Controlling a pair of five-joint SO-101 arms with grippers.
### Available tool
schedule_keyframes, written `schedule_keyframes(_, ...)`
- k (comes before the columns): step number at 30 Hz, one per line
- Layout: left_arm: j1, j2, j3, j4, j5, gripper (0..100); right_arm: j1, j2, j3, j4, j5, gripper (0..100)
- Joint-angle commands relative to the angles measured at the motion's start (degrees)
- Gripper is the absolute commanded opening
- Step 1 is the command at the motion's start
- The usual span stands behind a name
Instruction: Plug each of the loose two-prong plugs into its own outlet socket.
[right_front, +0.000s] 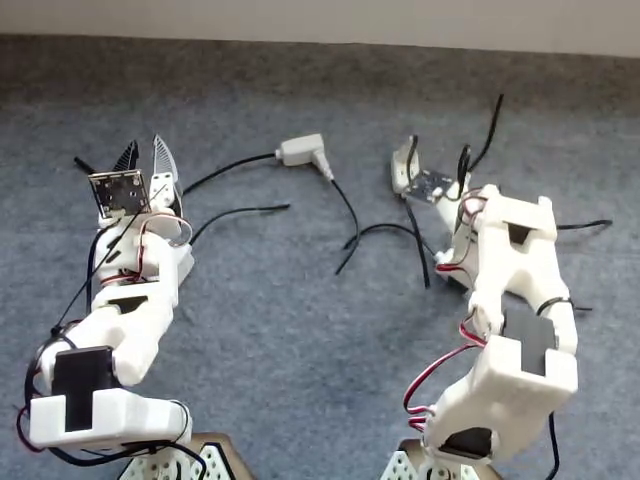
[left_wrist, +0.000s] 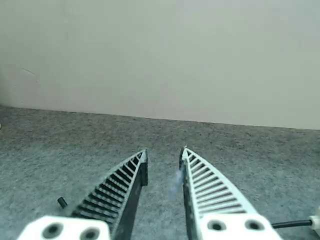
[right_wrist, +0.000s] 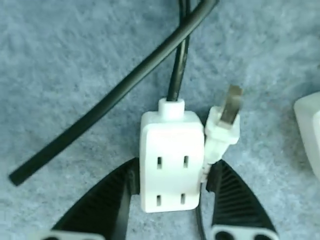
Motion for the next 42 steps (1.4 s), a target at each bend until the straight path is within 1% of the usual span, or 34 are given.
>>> schedule_keyframes(1,1.01,-0.31,-0.57,0.18,-0.35,12,0.75,-0.92,-8.13,5.93,0.79,11.8)
schedule_keyframes(10,1.01,-0.31,-0.66,0.18,-0.35,12,1.8,-0.84,-42.15,29.32,0.79,11.9)
schedule_keyframes(12,1.01,-0.31,-0.66,0.18,-0.35,12,1.71,-0.84,-48.13,33.36,0.79,11.9)
schedule_keyframes(14,1.01,-0.31,-0.66,0.18,-0.35,12,1.89,-0.92,-51.3,33.71,0.26,11.9)
schedule_keyframes(16,1.01,-0.31,-0.66,0.18,-0.35,12,1.89,-0.84,-51.3,33.63,-0.53,11.9)
schedule_keyframes(18,1.01,-0.31,-0.66,0.18,-0.35,12,1.71,-0.92,-48.31,33.63,-0.09,12.0)
schedule_keyframes(21,1.01,-0.31,-0.66,0.09,-0.35,12,-1.01,-2.42,-41.1,33.63,3.25,12.0)
schedule_keyframes(24,1.01,-0.31,-0.66,0.09,-0.35,12,-4.7,-7.96,-32.57,33.54,3.69,12.0)
schedule_keyframes(27,1.01,-0.31,-0.66,0.18,-0.35,12,-7.25,-16.4,-29.32,33.36,3.69,12.1)
schedule_keyframes(29,1.01,-0.31,-0.66,0.18,-0.35,12,-7.43,-20.88,-28.88,31.96,3.6,14.0)
schedule_keyframes(31,1.01,-0.31,-0.66,0.18,-0.35,12,-5.67,-22.64,-27.82,28.09,2.2,19.1)
schedule_keyframes(32,1.01,-0.31,-0.66,0.18,-0.35,12,-3.74,-22.55,-26.24,25.54,0.53,21.5)
schedule_keyframes(34,1.01,-0.31,-0.66,0.18,-0.35,12,-0.13,-21.41,-22.81,16.48,-3.52,24.8)
schedule_keyframes(35,1.01,-0.31,-0.66,0.18,-0.35,12,2.07,-20.53,-20.97,11.47,-7.12,24.9)
schedule_keyframes(36,1.01,-0.31,-0.66,0.18,-0.35,12,3.91,-19.21,-19.03,6.9,-12.04,24.8)
schedule_keyframes(38,1.01,-0.31,-0.66,0.18,-0.35,12,6.99,-15.69,-15.6,0.31,-24.44,24.8)
schedule_keyframes(40,1.01,-0.31,-0.66,0.18,-0.35,12,8.75,-12.09,-15.25,-1.19,-37.19,24.8)
schedule_keyframes(42,1.1,-0.31,-0.66,0.18,-0.35,12,9.1,-8.84,-16.92,0.13,-48.35,24.8)
